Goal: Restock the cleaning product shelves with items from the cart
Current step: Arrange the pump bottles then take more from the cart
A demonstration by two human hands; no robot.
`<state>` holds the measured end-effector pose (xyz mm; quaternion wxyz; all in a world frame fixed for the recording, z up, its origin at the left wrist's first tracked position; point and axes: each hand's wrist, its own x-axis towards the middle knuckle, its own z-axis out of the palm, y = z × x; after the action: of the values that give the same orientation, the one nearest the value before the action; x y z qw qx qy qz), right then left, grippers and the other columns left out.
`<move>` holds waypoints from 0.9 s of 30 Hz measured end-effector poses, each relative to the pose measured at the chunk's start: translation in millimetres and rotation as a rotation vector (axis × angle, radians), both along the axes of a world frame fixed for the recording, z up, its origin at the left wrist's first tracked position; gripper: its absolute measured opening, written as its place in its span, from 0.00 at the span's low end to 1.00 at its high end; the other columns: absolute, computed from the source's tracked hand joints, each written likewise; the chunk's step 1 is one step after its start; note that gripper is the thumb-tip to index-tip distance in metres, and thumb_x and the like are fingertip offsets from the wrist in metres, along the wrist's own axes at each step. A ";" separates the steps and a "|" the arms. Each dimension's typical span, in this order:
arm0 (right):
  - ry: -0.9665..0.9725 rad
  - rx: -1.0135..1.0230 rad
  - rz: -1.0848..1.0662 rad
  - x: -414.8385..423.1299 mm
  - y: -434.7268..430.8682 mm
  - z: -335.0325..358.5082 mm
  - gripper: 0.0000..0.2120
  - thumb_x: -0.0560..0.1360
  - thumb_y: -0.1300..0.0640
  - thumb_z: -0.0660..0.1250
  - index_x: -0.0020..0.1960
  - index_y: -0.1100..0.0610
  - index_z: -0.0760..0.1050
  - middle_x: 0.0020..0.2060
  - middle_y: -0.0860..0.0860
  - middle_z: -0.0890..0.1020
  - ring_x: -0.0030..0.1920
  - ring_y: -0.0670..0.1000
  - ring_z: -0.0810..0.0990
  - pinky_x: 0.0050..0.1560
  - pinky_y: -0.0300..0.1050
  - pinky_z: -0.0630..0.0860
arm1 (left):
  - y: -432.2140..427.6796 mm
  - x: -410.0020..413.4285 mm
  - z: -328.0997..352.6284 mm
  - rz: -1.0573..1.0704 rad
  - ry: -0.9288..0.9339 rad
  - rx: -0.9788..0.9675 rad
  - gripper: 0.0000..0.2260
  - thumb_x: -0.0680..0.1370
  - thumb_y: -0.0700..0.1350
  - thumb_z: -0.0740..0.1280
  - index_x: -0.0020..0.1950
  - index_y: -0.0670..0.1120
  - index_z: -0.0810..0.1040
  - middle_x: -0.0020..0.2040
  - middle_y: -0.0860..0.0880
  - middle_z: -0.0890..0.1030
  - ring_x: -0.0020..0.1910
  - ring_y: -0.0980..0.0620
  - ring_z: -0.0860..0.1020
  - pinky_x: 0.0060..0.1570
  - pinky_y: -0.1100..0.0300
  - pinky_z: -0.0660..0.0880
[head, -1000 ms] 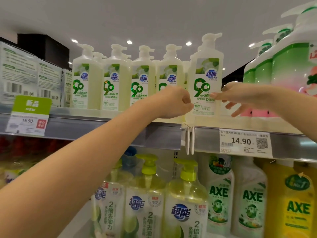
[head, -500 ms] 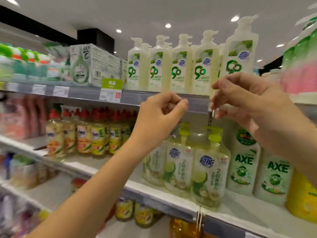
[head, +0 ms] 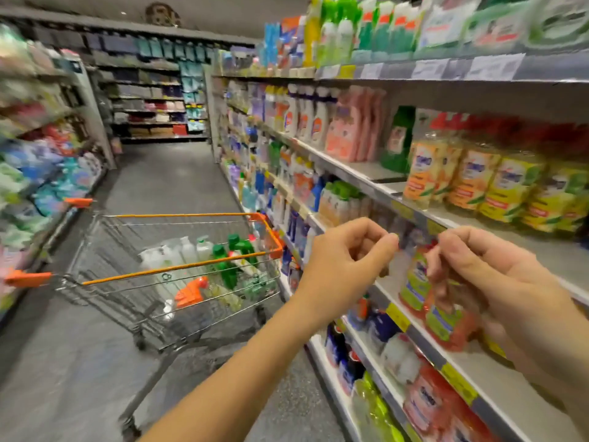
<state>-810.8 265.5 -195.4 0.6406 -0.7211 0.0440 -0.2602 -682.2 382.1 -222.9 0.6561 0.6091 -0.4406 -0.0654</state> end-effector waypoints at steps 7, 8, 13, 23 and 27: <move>0.127 0.180 0.210 189.5 77.2 -73.5 0.22 0.55 0.34 0.77 0.36 0.50 0.78 0.32 0.51 0.77 0.29 0.46 0.71 0.27 0.35 0.71 | 111.3 153.5 -58.6 0.282 0.067 0.103 0.09 0.76 0.48 0.66 0.37 0.46 0.75 0.27 0.56 0.71 0.29 0.58 0.69 0.32 0.64 0.66; 0.152 0.209 0.233 214.9 86.7 -80.4 0.25 0.52 0.32 0.78 0.36 0.50 0.79 0.33 0.51 0.77 0.29 0.46 0.72 0.28 0.35 0.71 | 125.5 173.8 -67.7 0.326 0.092 0.122 0.10 0.75 0.51 0.66 0.37 0.46 0.75 0.27 0.56 0.71 0.29 0.57 0.69 0.33 0.62 0.67; 0.277 0.302 0.328 338.4 126.7 -113.0 0.35 0.46 0.32 0.80 0.42 0.55 0.76 0.32 0.51 0.77 0.27 0.45 0.73 0.26 0.35 0.71 | 186.8 276.2 -111.5 0.499 0.175 0.259 0.11 0.75 0.50 0.66 0.39 0.43 0.77 0.30 0.52 0.74 0.32 0.55 0.72 0.36 0.59 0.69; 0.543 0.292 0.455 610.7 191.7 -188.0 0.04 0.78 0.56 0.64 0.45 0.56 0.73 0.31 0.52 0.74 0.29 0.48 0.71 0.28 0.39 0.71 | 269.4 501.8 -199.0 0.849 0.377 0.536 0.08 0.76 0.49 0.68 0.37 0.54 0.76 0.30 0.54 0.76 0.29 0.56 0.73 0.38 0.57 0.72; 0.655 0.265 0.442 690.4 215.4 -214.7 0.04 0.78 0.56 0.65 0.48 0.57 0.74 0.33 0.53 0.77 0.30 0.49 0.74 0.29 0.41 0.72 | 285.9 569.3 -218.5 0.862 0.462 0.604 0.05 0.76 0.49 0.68 0.40 0.54 0.76 0.33 0.55 0.77 0.34 0.54 0.75 0.40 0.56 0.75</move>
<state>-120.4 480.9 -410.1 0.7205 -0.6692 0.1225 0.1346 -113.0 668.0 -441.4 0.4999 0.8639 0.0405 -0.0464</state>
